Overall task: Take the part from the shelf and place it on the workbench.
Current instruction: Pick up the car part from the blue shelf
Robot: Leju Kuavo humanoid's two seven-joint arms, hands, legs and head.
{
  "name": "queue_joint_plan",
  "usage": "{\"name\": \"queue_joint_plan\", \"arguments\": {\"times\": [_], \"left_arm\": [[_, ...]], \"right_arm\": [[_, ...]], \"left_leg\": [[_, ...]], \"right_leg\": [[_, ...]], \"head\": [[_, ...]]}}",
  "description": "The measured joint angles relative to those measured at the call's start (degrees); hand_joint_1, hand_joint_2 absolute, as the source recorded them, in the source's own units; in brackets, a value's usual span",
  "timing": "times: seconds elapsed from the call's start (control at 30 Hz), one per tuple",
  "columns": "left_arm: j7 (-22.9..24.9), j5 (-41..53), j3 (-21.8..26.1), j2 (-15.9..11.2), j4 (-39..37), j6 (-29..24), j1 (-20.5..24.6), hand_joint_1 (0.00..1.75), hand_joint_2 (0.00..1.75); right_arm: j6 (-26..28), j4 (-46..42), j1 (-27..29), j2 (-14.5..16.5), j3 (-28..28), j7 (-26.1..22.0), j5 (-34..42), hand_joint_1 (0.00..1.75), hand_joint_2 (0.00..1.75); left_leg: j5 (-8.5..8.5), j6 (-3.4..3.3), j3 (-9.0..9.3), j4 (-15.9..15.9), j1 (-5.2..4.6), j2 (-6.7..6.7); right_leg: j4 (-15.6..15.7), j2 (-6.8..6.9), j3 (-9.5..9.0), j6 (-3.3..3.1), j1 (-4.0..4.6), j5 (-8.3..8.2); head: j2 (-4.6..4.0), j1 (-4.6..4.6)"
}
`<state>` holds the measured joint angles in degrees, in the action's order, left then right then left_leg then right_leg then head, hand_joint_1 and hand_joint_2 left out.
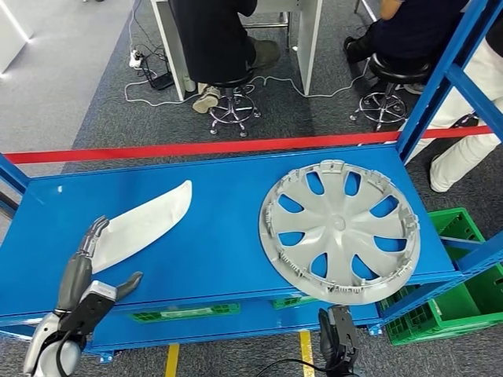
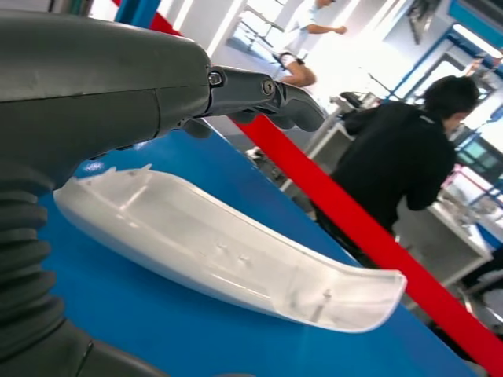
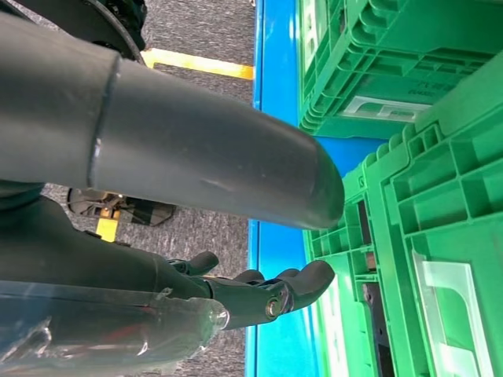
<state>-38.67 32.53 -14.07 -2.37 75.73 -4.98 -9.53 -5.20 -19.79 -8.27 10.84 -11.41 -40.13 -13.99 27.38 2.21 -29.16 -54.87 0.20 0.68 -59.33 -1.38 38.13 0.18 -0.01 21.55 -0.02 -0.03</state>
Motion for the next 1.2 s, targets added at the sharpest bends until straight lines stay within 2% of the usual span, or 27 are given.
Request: {"name": "queue_joint_plan", "arguments": {"times": [0.37, 0.5, 0.67, 0.8, 0.97, 1.2], "left_arm": [[0.6, 0.3, -2.2, -1.9, 1.5, -0.4, -0.9, 0.00, 1.75], [5.1, 2.9, -3.9, -3.7, 1.6, -2.0, -1.0, 0.00, 1.75], [15.0, 9.7, -4.6, -4.5, 0.8, -5.8, 0.2, 0.00, 1.75], [20.4, 15.7, -4.6, -4.1, -2.2, -7.0, 2.9, 0.00, 1.75], [24.8, 23.4, -3.6, -2.3, -7.7, -7.7, 7.5, 0.00, 1.75], [25.4, 29.1, -1.3, 0.8, -17.2, -8.0, 14.4, 0.00, 1.75]], "right_arm": [[0.0, 0.4, -0.4, 0.0, -0.1, 0.0, -0.2, 0.00, 0.00], [-0.2, 0.5, -0.6, 0.0, -0.4, 0.0, -0.7, 0.00, 0.00], [-0.3, 0.6, -0.9, 0.0, -1.1, 0.0, -1.5, 0.00, 0.00], [-0.5, 0.8, -1.3, 0.0, -1.4, 0.0, -2.4, 0.00, 0.00], [-0.7, 1.0, -1.9, 0.2, -1.5, 0.3, -3.7, 0.00, 0.00], [-1.1, 1.2, -2.8, 0.8, -1.6, 1.1, -5.2, 0.00, 0.00]], "left_leg": [[-0.40, -0.30, 0.04, -0.1, -0.20, 0.01], [-0.40, -0.32, 0.04, -0.1, -0.23, 0.01], [-0.40, -0.34, 0.03, -0.1, -0.24, 0.01], [-0.43, -0.36, 0.03, -0.1, -0.25, 0.02], [-0.48, -0.41, 0.01, -0.1, -0.27, 0.02], [-0.51, -0.43, 0.01, -0.1, -0.31, 0.02]], "right_leg": [[0.6, 0.01, -0.36, 0.46, -0.22, -0.64], [0.6, 0.01, -0.35, 0.48, -0.25, -0.64], [0.6, 0.03, -0.36, 0.49, -0.26, -0.64], [0.6, 0.03, -0.36, 0.54, -0.27, -0.69], [0.6, 0.04, -0.36, 0.57, -0.29, -0.73], [0.6, 0.04, -0.36, 0.62, -0.33, -0.78]], "head": [[0.00, 0.01], [0.00, 0.01], [0.00, 0.01], [0.00, -0.01], [0.00, -0.01], [0.00, 0.00]]}}
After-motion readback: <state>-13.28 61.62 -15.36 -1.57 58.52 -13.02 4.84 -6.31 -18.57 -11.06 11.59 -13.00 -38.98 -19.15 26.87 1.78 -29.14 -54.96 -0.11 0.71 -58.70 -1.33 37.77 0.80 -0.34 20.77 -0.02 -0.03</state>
